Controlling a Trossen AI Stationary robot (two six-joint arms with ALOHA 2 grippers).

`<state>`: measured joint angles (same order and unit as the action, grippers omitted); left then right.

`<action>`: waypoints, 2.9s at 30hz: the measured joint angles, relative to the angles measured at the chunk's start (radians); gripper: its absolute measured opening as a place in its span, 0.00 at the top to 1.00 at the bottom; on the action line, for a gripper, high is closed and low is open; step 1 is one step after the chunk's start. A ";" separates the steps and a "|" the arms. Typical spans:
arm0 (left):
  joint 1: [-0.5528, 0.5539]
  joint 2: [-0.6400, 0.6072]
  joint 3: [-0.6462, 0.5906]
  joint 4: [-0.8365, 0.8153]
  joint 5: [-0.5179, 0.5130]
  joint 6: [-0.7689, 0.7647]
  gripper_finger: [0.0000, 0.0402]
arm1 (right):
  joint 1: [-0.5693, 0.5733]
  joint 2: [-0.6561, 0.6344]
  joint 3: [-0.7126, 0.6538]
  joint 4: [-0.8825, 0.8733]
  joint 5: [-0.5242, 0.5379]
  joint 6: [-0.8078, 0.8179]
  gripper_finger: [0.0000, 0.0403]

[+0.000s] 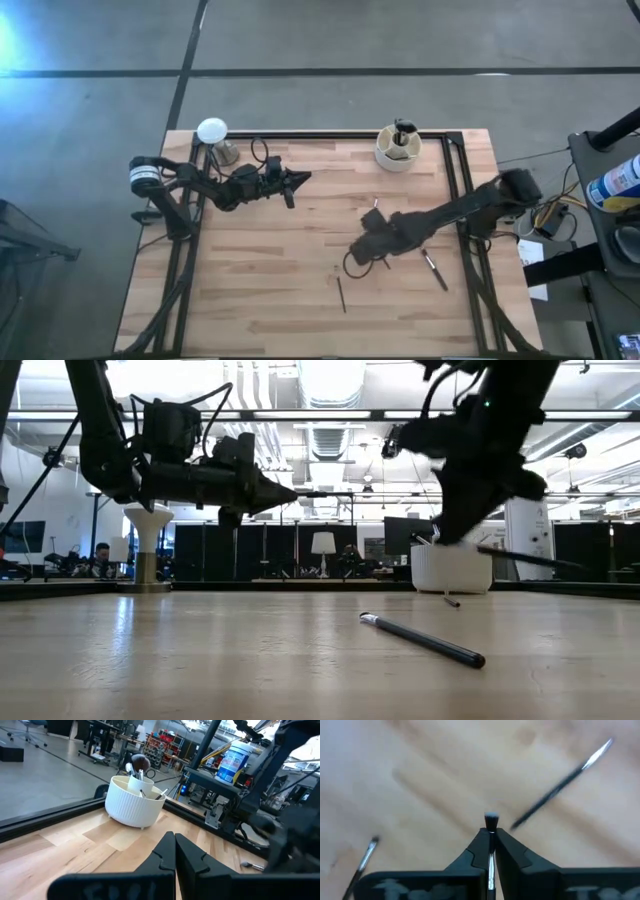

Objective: Put items in baskets/containers
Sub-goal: Put the black eyeshadow brush into the white pen organizer

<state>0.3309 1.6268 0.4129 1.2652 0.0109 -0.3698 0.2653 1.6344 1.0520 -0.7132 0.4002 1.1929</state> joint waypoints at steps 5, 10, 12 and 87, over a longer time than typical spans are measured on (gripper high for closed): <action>0.000 0.000 -0.001 0.000 0.001 0.000 1.00 | -0.055 -0.198 -0.117 0.163 0.136 -0.242 0.97; 0.000 0.000 -0.001 0.000 0.001 0.001 1.00 | -0.186 -0.387 -0.332 0.567 0.110 -0.601 0.97; 0.000 0.000 -0.001 0.000 0.001 0.004 1.00 | -0.257 -0.448 -0.415 0.715 0.059 -0.743 0.97; 0.003 0.000 0.019 0.007 -0.012 0.133 1.00 | -0.954 -0.501 -0.585 1.038 -0.176 -1.318 0.86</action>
<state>0.3339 1.6264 0.4321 1.2718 -0.0013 -0.2367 -0.6891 1.1329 0.4666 0.3252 0.2242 -0.1247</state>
